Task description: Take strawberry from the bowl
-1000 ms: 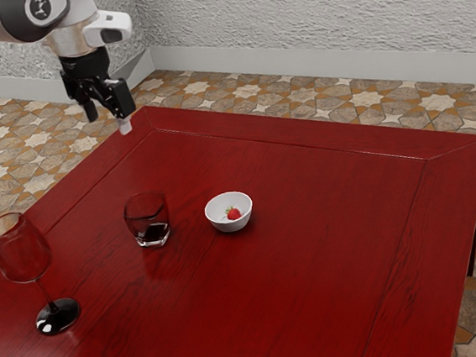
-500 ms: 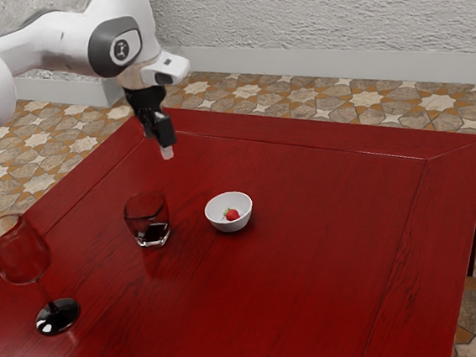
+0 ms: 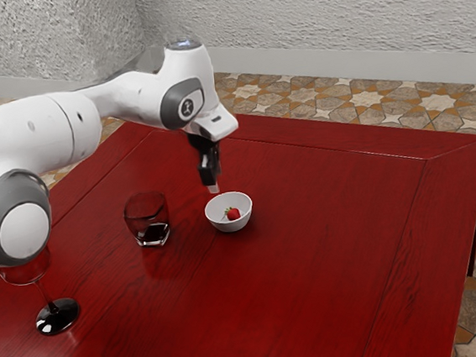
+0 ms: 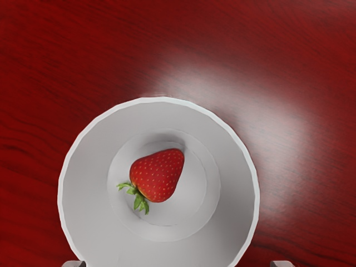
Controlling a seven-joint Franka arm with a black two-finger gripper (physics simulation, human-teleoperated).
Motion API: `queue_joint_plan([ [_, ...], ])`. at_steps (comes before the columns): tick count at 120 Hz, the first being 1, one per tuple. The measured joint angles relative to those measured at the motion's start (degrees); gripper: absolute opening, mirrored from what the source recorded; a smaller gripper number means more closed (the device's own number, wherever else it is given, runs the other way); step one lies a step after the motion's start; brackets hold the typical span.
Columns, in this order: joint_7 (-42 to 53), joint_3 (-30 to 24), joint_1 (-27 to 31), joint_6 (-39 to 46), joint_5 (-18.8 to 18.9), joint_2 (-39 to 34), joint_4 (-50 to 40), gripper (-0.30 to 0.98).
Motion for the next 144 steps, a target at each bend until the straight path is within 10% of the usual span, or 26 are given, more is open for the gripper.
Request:
queue_joint_plan([
  [144,29.97,-0.23,0.04,10.07,0.30,9.36,-0.02,0.22],
])
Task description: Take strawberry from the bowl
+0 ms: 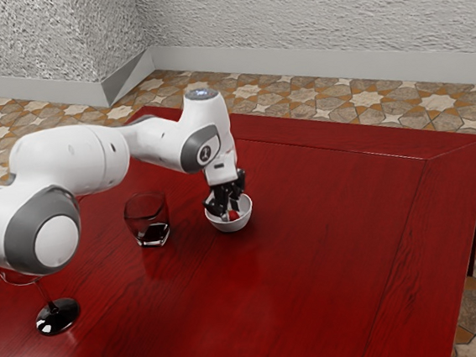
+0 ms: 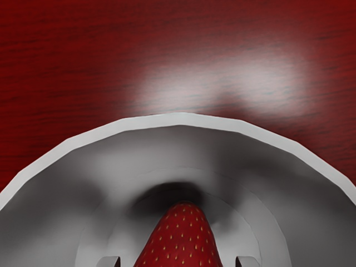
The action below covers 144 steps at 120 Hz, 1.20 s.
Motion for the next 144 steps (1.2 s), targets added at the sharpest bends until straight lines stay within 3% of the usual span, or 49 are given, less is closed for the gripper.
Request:
queue_joint_plan([
  [34,1.58,0.07,-0.04,0.71,-0.28,-1.53,-0.84,0.06],
  [55,1.25,0.09,-0.20,1.05,-0.50,-13.82,-10.53,0.04],
  [75,0.31,-0.08,-8.57,0.79,-1.03,-20.88,-12.04,0.03],
  [89,-0.39,-2.13,-11.12,0.85,-1.99,-19.00,-11.15,0.03],
  [110,-1.22,-3.54,-11.65,1.26,-2.35,-10.52,-4.80,0.03],
  [144,-2.16,-3.58,-11.26,2.00,-2.46,-6.01,-4.40,0.06],
])
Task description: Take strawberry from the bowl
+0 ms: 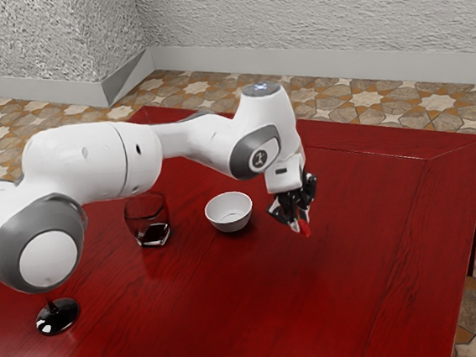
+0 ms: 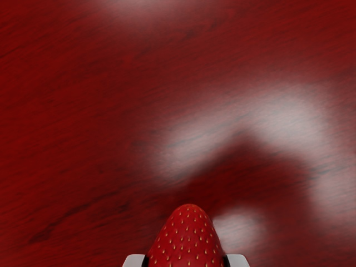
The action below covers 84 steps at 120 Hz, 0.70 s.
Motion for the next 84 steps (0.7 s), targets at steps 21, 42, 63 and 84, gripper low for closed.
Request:
queue_joint_plan([
  [21,-0.96,0.15,0.24,-0.27,-0.06,0.07,-0.57,0.37],
  [42,-8.35,0.63,5.41,-4.75,0.09,-22.08,-15.76,0.55],
  [63,-23.24,1.28,12.01,-18.92,0.53,-39.96,-19.05,0.63],
  [84,-35.29,1.68,16.65,-25.89,0.63,-42.63,-19.07,0.66],
])
